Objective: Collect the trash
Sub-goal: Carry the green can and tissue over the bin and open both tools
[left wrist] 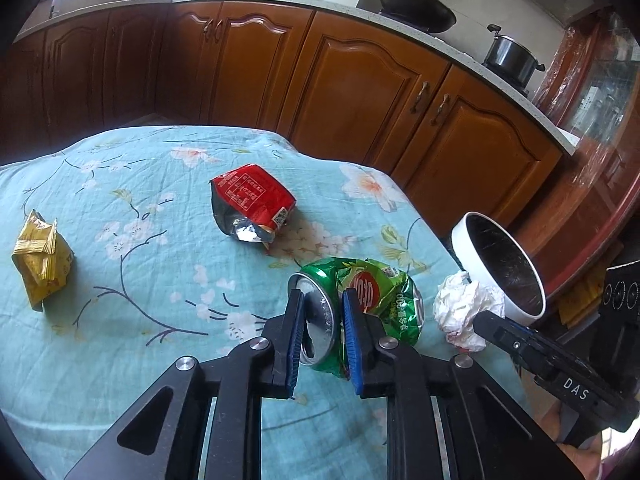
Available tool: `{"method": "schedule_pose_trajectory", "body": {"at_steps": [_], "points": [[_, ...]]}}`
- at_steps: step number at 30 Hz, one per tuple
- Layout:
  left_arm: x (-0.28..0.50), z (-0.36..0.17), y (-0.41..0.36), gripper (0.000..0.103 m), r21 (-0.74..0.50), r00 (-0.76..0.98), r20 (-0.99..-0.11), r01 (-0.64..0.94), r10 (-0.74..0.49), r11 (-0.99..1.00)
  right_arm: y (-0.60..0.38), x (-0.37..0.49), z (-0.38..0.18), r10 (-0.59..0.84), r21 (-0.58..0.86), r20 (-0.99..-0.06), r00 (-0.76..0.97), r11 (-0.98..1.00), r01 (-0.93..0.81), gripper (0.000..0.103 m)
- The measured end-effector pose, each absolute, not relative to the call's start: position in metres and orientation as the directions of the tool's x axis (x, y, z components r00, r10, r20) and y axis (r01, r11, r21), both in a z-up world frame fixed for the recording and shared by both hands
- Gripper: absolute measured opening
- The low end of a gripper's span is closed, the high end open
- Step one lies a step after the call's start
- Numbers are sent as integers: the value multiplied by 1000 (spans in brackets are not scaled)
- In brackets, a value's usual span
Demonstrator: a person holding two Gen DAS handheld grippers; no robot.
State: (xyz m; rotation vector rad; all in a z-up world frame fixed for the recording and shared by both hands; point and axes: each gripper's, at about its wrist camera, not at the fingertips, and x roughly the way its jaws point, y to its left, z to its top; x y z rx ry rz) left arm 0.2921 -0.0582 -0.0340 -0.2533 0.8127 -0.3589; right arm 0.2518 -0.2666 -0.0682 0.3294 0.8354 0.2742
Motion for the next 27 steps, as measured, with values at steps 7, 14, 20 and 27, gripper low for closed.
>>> {"method": "schedule_pose_trajectory", "body": {"at_steps": [7,14,20,27], "points": [[270,-6,-74,17,-369,645,-611,281,-459,886,-294,232,-47,352,404,-643,680,911,-90,20],[256,12,-100,16,-366,629,-588,354,-509,861,-325,214,-34,331,418,-621,710,907,-56,20],[255,16,-129,16,-352,608,-589,400,-533,846,-352,201,-31,304,428,-611,731,903,-18,20],[260,22,-160,16,-343,589,-581,449,-561,825,-385,190,-24,267,434,-598,756,901,25,20]]}}
